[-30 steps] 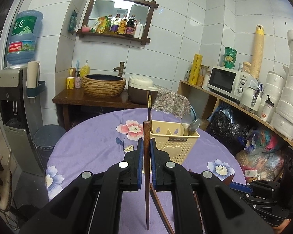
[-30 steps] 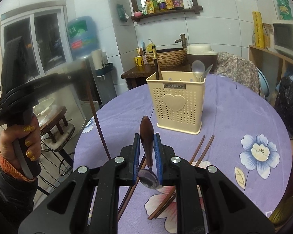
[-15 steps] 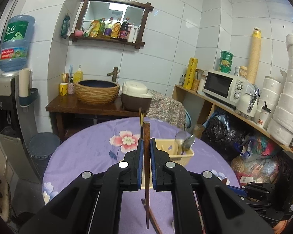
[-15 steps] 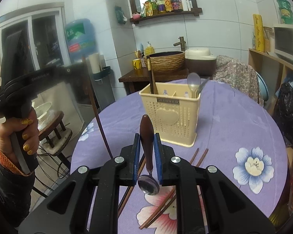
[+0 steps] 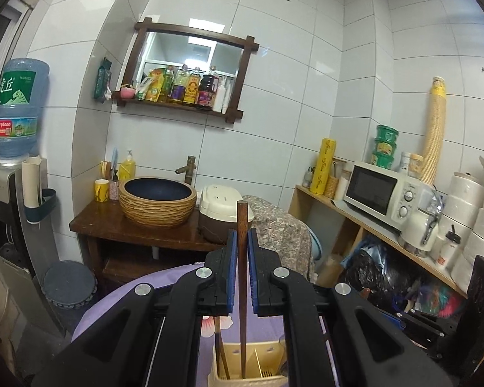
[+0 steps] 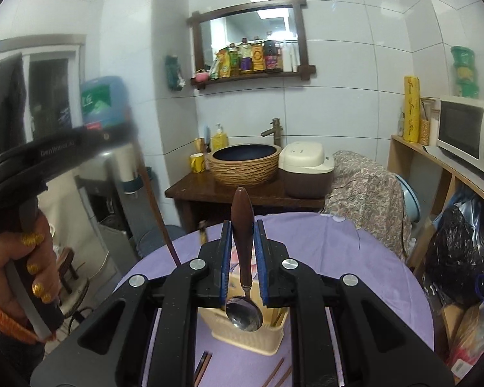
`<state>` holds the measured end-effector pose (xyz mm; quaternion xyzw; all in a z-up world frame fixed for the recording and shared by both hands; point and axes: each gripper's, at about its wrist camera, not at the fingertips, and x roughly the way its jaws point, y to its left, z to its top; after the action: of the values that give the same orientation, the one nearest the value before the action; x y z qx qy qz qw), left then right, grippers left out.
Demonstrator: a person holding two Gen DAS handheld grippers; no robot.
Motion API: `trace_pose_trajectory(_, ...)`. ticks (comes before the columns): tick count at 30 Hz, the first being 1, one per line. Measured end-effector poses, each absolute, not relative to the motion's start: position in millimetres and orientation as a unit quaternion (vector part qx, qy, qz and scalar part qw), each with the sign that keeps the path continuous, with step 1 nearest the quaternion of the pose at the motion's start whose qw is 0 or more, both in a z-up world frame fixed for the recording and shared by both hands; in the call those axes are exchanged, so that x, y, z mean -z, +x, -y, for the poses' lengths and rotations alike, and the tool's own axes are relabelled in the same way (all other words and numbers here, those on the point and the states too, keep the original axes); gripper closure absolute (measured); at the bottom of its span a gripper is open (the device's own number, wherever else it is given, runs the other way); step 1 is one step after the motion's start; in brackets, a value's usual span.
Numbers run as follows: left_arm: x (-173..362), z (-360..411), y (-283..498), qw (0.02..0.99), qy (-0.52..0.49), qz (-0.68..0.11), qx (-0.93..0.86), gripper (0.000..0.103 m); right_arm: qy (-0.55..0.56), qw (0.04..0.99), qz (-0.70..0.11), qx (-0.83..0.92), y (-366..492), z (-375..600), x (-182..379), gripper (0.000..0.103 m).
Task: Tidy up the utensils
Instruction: 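Lift the wooden spoon with the right tool to the holder while the left tool carries the chopstick, then lower the spoon and chopstick into the holder and open both tools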
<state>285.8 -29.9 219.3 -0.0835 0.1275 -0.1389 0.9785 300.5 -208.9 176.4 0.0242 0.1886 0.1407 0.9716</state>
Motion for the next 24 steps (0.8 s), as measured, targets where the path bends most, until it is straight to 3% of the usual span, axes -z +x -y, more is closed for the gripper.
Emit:
trace_pose_trajectory(15,-130.6,44.7,307.7,0.977,-0.046,-0.175,0.110,0.095,0.011,0.963,-0.245,-0.113,333.4,203.1,-91.8,0.088)
trace_pose_trajectory(17,-122.1,44.6,309.2,0.975,-0.044,-0.185,0.112,0.095,0.013,0.961,-0.251,-0.117,334.2,202.5,-83.8,0.102)
trace_pose_trajectory(24,-96.9,46.0,315.5,0.969,-0.032,-0.216,0.113,0.095,0.016,0.961,-0.252,-0.116,334.6,203.1,-72.0,0.102)
